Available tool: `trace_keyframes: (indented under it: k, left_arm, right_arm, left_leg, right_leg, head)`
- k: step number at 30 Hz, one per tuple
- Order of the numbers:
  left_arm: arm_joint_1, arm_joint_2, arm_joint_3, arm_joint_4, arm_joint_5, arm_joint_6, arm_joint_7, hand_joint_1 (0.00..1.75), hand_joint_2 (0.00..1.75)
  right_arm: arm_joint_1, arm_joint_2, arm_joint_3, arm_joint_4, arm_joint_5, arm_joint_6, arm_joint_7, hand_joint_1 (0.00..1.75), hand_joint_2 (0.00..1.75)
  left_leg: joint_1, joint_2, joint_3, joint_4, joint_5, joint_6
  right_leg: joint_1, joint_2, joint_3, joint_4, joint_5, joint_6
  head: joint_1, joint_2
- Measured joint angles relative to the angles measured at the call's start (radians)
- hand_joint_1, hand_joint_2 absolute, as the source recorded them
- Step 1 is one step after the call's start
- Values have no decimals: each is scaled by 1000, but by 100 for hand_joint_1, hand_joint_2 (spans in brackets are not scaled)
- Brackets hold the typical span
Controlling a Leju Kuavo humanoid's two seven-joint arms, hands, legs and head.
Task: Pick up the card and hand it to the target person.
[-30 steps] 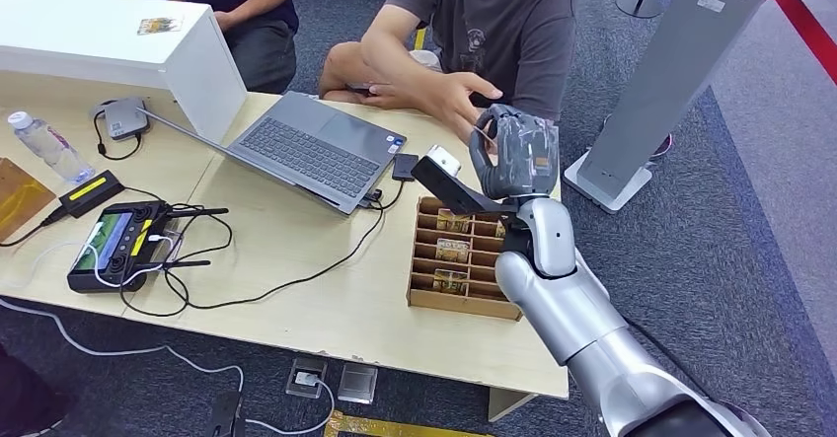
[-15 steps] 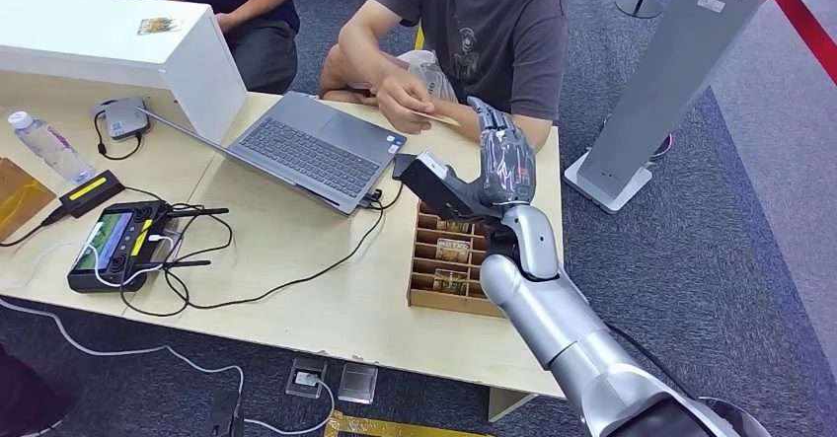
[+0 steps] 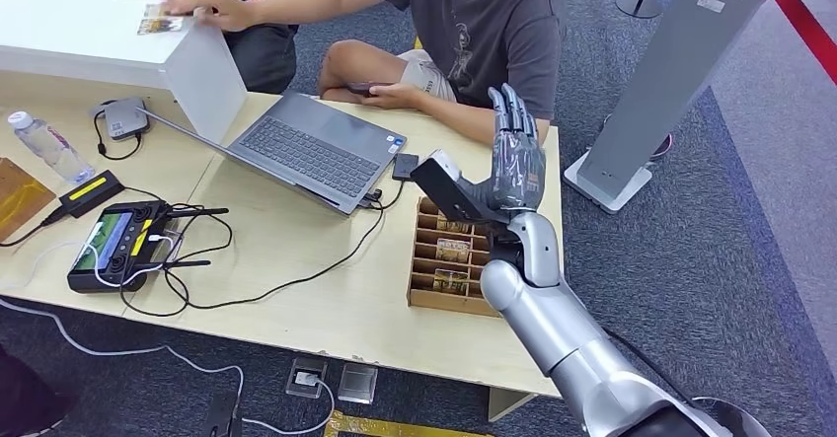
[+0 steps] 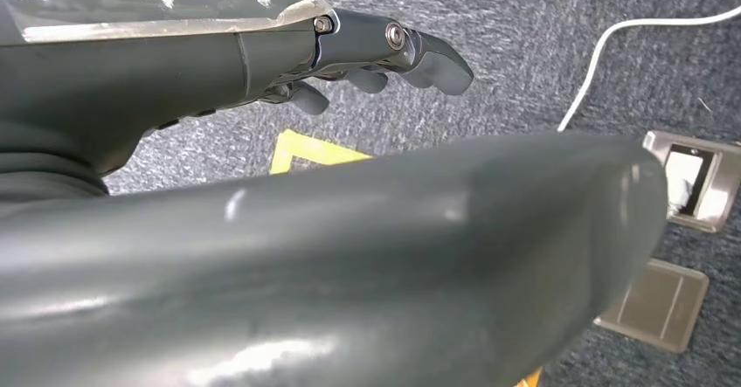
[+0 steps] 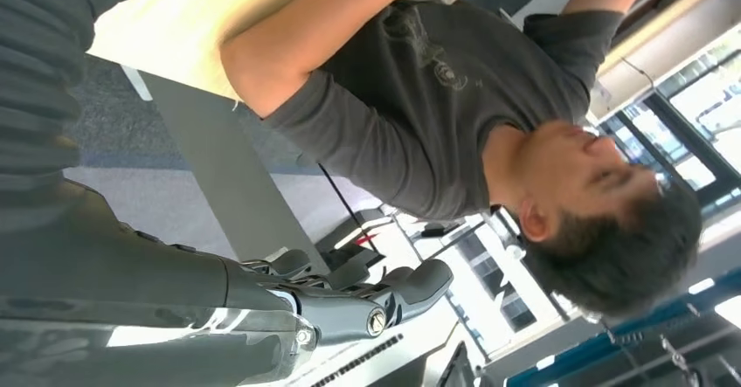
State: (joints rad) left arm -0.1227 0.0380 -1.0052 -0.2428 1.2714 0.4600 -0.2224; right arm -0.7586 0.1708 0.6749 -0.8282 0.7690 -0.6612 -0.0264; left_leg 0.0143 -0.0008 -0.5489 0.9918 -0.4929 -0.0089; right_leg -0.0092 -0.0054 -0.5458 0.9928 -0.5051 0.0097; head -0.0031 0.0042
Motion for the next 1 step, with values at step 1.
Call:
trace_keyframes:
  k: [1]
  left_arm:
    - [0, 0, 0, 0, 1, 2, 1, 0, 0]
  right_arm:
    - [7, -3, 0, -10, -1, -4, 0, 0, 175]
  left_leg:
    - [0, 0, 0, 0, 0, 0]
  right_leg:
    - [0, 0, 0, 0, 0, 0]
  head:
    - [0, 0]
